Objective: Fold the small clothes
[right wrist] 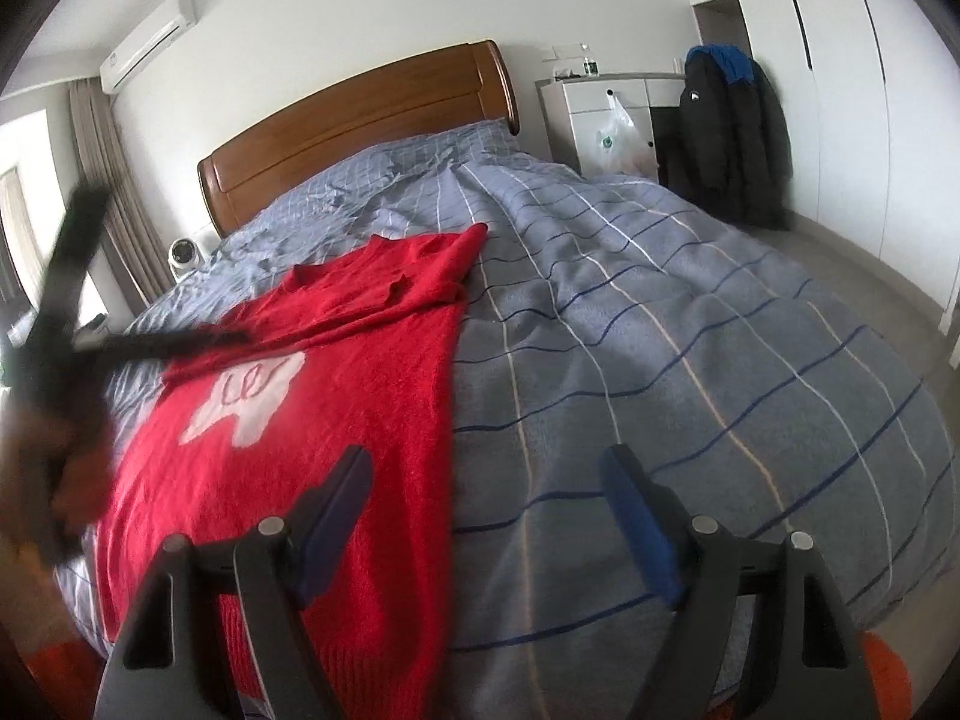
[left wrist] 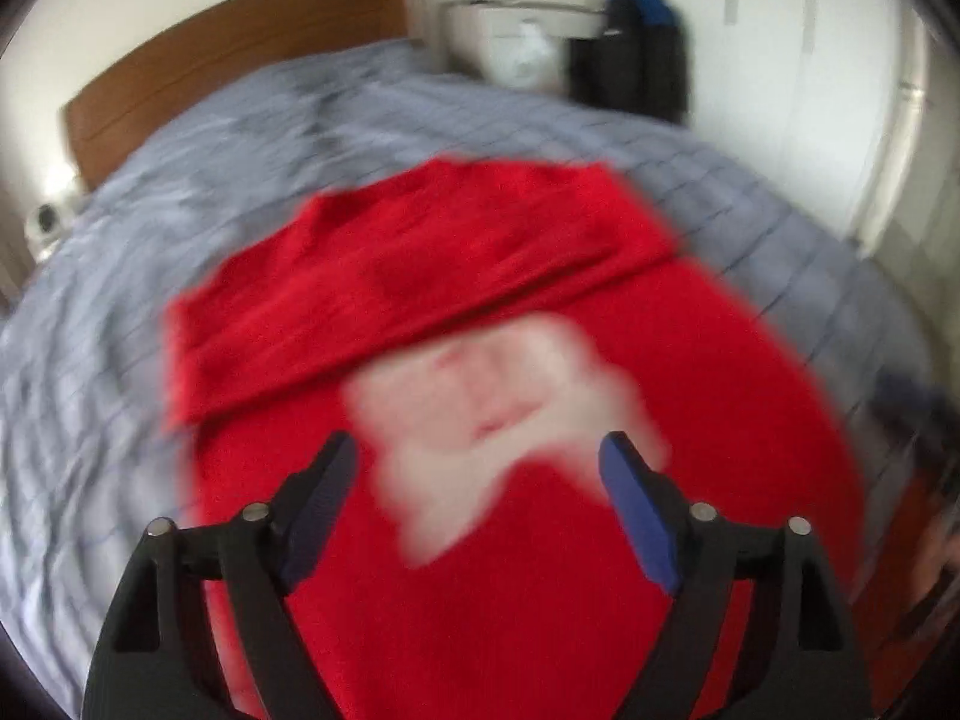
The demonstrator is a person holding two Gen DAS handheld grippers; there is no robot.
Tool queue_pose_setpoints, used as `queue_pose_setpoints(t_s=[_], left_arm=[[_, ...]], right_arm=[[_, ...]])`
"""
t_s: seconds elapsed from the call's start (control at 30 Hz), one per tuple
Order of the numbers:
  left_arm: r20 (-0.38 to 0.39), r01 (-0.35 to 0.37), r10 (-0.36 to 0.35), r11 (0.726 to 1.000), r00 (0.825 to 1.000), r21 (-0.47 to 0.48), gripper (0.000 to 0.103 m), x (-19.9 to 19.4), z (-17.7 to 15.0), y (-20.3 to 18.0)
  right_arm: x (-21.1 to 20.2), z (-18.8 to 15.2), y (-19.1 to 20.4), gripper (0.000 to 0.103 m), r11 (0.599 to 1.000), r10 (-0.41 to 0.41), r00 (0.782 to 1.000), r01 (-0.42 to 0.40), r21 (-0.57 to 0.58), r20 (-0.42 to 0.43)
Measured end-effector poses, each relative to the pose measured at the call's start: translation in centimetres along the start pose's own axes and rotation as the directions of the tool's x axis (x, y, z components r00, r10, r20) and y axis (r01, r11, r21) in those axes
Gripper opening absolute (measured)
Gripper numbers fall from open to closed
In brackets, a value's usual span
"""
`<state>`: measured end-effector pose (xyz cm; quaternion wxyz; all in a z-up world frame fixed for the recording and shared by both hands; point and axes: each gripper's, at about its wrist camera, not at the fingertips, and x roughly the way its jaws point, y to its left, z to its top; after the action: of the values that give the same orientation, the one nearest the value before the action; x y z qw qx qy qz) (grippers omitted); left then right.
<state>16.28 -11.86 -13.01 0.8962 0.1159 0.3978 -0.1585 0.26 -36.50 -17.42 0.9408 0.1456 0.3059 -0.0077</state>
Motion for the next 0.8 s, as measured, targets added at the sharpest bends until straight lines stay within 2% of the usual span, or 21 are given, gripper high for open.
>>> queue_pose_setpoints(t_s=[0.07,0.13,0.17,0.23,0.3,0.33,0.37,0.43,0.5,0.53,0.57,0.6,0.63,0.73,0.77,0.8], left_arm=[[-0.035,-0.066,0.064,0.996,0.997,-0.054,0.085,0.1,-1.6,3.4],[-0.066,-0.13,0.121,0.979,0.99,-0.155,0.085,-0.1,-3.2,7.1],[-0.068,-0.154,0.142,0.959,0.988,-0.236,0.085,-0.4,-4.4,9.4],[-0.063,-0.154,0.141,0.921,0.988,-0.358,0.085,-0.7,-6.4,12.1],[-0.052,-0.151,0.143,0.88,0.988,-0.451,0.085,-1.0,-8.6,13.6],[-0.036,-0.155,0.158,0.856,0.987,-0.493,0.085,-1.4,-9.8,14.2],[-0.022,-0.159,0.172,0.845,0.985,-0.51,0.085,-1.7,-10.7,14.3],[0.01,-0.177,0.215,0.828,0.977,-0.532,0.085,-2.6,-12.6,14.3],[0.013,-0.192,0.232,0.834,0.973,-0.516,0.085,-2.8,-13.4,14.3],[0.01,-0.195,0.231,0.845,0.973,-0.498,0.085,-2.8,-13.4,14.2],[0.01,-0.201,0.235,0.852,0.972,-0.483,0.085,-2.9,-13.2,14.0],[0.018,-0.204,0.242,0.856,0.97,-0.476,0.085,-2.8,-12.9,14.2],[0.027,-0.202,0.243,0.858,0.97,-0.473,0.086,-2.7,-12.9,14.4],[0.03,-0.185,0.226,0.861,0.974,-0.474,0.088,-2.4,-12.9,14.3],[0.03,-0.185,0.225,0.861,0.974,-0.474,0.089,-2.2,-12.9,14.3],[0.031,-0.184,0.225,0.862,0.974,-0.473,0.089,-1.8,-12.8,14.8]], right_arm=[[0.2,0.1,-0.2,0.078,1.0,0.011,1.0,-0.011,0.015,-0.01],[0.5,0.4,-0.2,0.078,0.999,0.035,0.999,-0.034,0.032,-0.031],[0.8,0.7,-0.1,0.078,0.997,0.062,0.997,-0.06,0.041,-0.048],[1.8,2.4,0.3,0.078,0.985,0.16,0.983,-0.152,0.087,-0.094],[3.3,4.9,0.8,0.078,0.958,0.267,0.955,-0.248,0.146,-0.129],[4.7,6.5,1.1,0.077,0.936,0.331,0.93,-0.302,0.183,-0.162],[6.6,8.2,1.4,0.075,0.91,0.389,0.9,-0.342,0.234,-0.198],[9.8,10.5,1.6,0.07,0.879,0.434,0.874,-0.359,0.313,-0.219],[13.1,12.1,1.8,0.062,0.864,0.441,0.865,-0.337,0.373,-0.24],[15.1,12.6,1.9,0.061,0.848,0.457,0.853,-0.331,0.414,-0.253],[17.4,12.8,2.0,0.057,0.819,0.487,0.828,-0.323,0.474,-0.277],[18.6,12.7,2.0,0.056,0.804,0.494,0.82,-0.304,0.511,-0.288],[20.2,12.6,2.0,0.056,0.797,0.478,0.821,-0.257,0.546,-0.311],[22.2,12.6,3.2,0.056,0.857,0.359,0.862,-0.152,0.492,-0.357],[22.7,12.5,3.6,0.055,0.861,0.357,0.859,-0.151,0.485,-0.367],[23.3,12.3,4.2,0.039,0.866,0.362,0.849,-0.155,0.475,-0.385]])
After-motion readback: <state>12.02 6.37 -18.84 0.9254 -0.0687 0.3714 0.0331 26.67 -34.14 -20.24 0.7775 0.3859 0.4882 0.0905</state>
